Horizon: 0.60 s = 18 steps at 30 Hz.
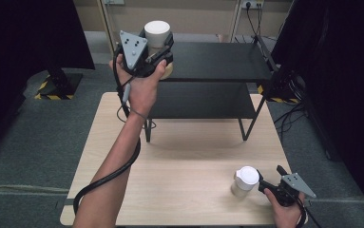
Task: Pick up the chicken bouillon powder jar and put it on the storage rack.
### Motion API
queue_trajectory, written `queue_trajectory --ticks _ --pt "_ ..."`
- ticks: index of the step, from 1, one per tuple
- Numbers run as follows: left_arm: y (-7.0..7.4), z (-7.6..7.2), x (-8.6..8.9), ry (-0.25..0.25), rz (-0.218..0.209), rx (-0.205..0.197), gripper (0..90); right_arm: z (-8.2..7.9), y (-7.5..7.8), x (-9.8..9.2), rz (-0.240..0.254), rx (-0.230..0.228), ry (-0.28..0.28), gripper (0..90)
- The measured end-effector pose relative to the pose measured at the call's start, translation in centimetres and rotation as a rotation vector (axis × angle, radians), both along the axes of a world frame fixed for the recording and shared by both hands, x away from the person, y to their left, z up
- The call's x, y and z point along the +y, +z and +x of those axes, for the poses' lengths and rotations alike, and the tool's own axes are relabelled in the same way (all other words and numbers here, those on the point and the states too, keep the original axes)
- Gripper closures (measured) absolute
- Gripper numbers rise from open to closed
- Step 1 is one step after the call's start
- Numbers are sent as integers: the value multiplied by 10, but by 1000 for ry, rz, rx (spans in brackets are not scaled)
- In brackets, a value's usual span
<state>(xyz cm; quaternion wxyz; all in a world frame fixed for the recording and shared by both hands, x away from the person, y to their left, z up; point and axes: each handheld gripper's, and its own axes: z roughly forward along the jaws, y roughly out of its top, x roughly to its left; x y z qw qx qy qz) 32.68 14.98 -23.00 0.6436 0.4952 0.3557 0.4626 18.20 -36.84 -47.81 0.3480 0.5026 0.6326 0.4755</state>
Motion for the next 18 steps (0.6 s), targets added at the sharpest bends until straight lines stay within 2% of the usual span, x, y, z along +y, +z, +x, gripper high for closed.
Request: queue_trajectory --ticks 10,18 --pt "3 13 -1 25 24 30 337 0 0 0 -4 -2 2 112" --pt "4 21 0 29 24 47 337 0 0 0 -10 -4 4 112"
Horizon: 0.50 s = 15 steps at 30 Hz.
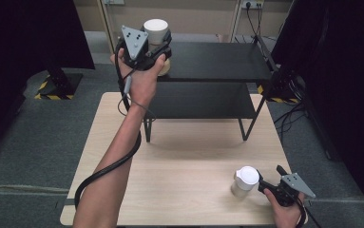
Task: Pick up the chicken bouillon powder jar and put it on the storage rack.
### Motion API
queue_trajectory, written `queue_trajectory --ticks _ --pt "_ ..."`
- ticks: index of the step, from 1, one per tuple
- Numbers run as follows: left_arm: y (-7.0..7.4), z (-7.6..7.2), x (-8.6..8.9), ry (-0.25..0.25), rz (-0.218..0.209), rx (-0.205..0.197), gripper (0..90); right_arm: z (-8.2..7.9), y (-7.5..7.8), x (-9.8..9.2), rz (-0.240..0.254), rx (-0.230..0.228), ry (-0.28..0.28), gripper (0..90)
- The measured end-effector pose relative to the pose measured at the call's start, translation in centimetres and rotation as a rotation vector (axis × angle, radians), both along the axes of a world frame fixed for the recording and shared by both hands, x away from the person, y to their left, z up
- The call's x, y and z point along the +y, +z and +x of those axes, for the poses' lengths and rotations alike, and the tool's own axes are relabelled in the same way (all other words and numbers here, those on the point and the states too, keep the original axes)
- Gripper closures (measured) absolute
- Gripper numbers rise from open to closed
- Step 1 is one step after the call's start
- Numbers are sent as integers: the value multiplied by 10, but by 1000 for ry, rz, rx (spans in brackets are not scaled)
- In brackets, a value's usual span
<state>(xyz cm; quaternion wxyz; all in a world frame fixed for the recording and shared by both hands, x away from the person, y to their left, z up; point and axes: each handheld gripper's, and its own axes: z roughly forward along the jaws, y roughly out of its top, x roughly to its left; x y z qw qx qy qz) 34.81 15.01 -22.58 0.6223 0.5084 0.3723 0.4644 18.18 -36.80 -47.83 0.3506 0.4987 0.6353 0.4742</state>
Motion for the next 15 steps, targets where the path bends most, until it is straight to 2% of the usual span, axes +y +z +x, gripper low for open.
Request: queue_trajectory --ticks 4,7,9,15 --pt "0 2 0 3 0 8 337 0 0 0 -2 0 2 112" --pt "0 4 0 3 10 29 336 0 0 0 -5 -2 2 112" --pt "-2 4 0 8 -8 30 336 0 0 0 -6 -2 3 112" --pt "-4 4 3 0 -12 25 327 1 1 0 -7 2 5 112"
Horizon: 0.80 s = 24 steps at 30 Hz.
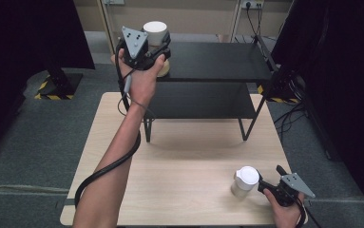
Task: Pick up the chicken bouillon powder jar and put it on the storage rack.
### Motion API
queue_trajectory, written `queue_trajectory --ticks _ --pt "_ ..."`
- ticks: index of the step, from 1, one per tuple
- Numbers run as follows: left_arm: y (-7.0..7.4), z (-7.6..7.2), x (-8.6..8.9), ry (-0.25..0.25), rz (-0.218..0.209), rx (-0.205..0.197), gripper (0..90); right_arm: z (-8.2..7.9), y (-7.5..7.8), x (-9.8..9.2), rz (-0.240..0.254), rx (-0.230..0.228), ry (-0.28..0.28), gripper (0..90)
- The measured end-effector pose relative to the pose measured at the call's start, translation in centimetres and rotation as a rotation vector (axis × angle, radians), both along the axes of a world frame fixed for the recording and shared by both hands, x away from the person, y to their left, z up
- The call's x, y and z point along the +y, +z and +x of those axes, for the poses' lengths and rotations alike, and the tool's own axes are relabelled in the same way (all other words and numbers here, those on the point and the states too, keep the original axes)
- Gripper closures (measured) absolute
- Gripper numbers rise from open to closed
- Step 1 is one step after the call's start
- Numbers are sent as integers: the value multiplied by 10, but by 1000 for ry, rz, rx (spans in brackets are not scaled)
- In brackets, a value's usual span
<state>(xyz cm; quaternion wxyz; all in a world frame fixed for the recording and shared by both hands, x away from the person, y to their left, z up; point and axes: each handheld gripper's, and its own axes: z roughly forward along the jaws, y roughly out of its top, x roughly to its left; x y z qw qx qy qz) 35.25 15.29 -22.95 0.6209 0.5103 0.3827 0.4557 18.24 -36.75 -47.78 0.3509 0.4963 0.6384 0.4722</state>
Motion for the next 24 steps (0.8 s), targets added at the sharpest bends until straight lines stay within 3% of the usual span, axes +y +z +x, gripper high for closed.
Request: queue_trajectory --ticks 4,8,24 --pt "-2 -3 0 1 -16 -14 200 0 0 0 -1 -3 -1 112" --pt "-3 -11 1 -4 -10 -24 148 0 0 1 -5 -2 -1 112" --pt "-26 -43 14 -36 -3 -47 134 0 0 2 -13 -2 -1 112"
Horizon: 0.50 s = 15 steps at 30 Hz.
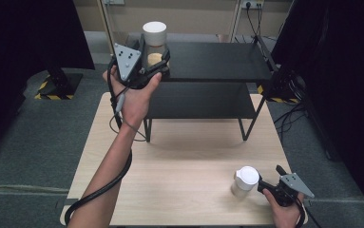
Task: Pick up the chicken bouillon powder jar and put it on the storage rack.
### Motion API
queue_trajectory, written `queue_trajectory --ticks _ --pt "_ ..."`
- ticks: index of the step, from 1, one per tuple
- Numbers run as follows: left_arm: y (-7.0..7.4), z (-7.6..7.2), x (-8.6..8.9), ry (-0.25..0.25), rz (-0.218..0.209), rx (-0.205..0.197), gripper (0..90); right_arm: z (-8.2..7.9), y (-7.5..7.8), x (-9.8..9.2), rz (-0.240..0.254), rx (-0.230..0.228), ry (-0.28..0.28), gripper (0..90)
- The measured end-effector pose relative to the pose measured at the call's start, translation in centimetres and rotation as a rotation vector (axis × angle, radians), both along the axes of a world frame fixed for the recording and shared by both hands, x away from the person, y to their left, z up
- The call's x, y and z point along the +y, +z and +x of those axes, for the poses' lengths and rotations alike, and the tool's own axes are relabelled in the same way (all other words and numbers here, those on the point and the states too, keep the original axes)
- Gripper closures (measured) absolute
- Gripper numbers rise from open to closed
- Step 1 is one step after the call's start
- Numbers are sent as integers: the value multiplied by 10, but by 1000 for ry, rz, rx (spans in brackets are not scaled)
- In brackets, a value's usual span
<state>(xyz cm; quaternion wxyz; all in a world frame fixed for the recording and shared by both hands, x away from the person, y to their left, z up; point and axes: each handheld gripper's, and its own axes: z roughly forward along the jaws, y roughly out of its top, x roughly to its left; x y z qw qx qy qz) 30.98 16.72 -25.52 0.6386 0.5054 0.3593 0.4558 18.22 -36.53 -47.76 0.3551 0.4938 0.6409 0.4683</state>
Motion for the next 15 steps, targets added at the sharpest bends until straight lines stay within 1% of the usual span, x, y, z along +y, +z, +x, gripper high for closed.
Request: queue_trajectory --ticks 4,8,15 --pt "-9 -7 3 -7 8 -10 134 0 0 0 0 1 0 112" --pt "-18 -12 6 -16 -1 -6 134 0 0 1 -2 0 -1 112" --pt "-36 -22 8 -37 13 -18 134 0 0 0 1 1 0 112"
